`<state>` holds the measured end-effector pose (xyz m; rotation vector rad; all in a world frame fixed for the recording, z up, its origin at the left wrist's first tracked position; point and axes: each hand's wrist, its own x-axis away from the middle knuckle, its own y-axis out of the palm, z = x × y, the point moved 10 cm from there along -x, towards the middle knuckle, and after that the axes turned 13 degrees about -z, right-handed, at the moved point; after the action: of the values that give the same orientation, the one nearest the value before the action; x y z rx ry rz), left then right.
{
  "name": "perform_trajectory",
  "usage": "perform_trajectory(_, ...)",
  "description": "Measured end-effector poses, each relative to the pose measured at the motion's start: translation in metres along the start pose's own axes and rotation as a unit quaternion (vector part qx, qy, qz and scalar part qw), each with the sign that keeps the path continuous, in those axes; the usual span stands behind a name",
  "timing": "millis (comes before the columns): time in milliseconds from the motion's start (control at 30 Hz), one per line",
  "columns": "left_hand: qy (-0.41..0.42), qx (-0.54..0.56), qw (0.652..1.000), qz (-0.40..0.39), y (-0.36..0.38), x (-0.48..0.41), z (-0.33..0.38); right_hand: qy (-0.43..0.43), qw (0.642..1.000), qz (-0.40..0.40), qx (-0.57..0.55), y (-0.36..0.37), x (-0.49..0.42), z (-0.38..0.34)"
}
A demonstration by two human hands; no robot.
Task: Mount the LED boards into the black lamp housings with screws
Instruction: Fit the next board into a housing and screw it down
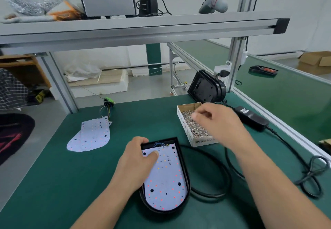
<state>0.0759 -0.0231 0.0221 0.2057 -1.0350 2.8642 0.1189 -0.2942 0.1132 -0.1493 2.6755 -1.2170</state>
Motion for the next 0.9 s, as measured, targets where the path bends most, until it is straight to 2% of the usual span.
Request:
perform_trajectory(67,-0.004,0.000,1.000,-0.004,-0.002,0.002,0.000,0.029,0.995,0.043,0.087,-0.030,0.005,0.022)
perform_trajectory(100,-0.004,-0.005,1.000,-0.005,-0.003,0.004,0.001,0.056,0.988,0.038,0.137,-0.039,0.007,0.036)
perform_trajectory(233,0.000,-0.084,0.996,0.015,-0.014,0.014,0.007,0.174,0.935,-0.084,0.296,-0.041,0.024,0.100)
perform_trajectory(300,-0.003,-0.141,0.989,0.033,-0.021,0.017,0.010,0.200,0.922,-0.140,0.301,-0.031,0.033,0.119)
perform_trajectory(400,-0.008,-0.177,0.984,0.032,-0.028,0.016,0.011,0.193,0.930,-0.169,0.265,-0.018,0.034,0.126)
perform_trajectory(500,-0.012,-0.183,0.983,0.035,-0.033,0.015,0.009,0.186,0.956,-0.143,0.177,-0.023,0.029,0.129)
perform_trajectory(600,-0.008,-0.183,0.980,0.080,-0.046,0.018,0.015,0.155,0.983,-0.089,-0.049,-0.032,0.030,0.130)
perform_trajectory(667,0.045,-0.165,0.977,0.127,-0.054,0.023,0.033,0.123,0.960,-0.059,-0.244,-0.031,0.031,0.127)
perform_trajectory(733,0.122,-0.126,0.975,0.138,-0.054,0.025,0.060,0.095,0.914,-0.051,-0.392,-0.024,0.028,0.118)
perform_trajectory(800,0.177,-0.124,0.973,0.084,-0.035,0.016,0.088,0.076,0.878,-0.051,-0.471,-0.016,0.024,0.109)
perform_trajectory(900,0.230,-0.244,0.942,-0.008,0.013,-0.010,0.135,0.062,0.857,-0.034,-0.510,-0.008,0.018,0.103)
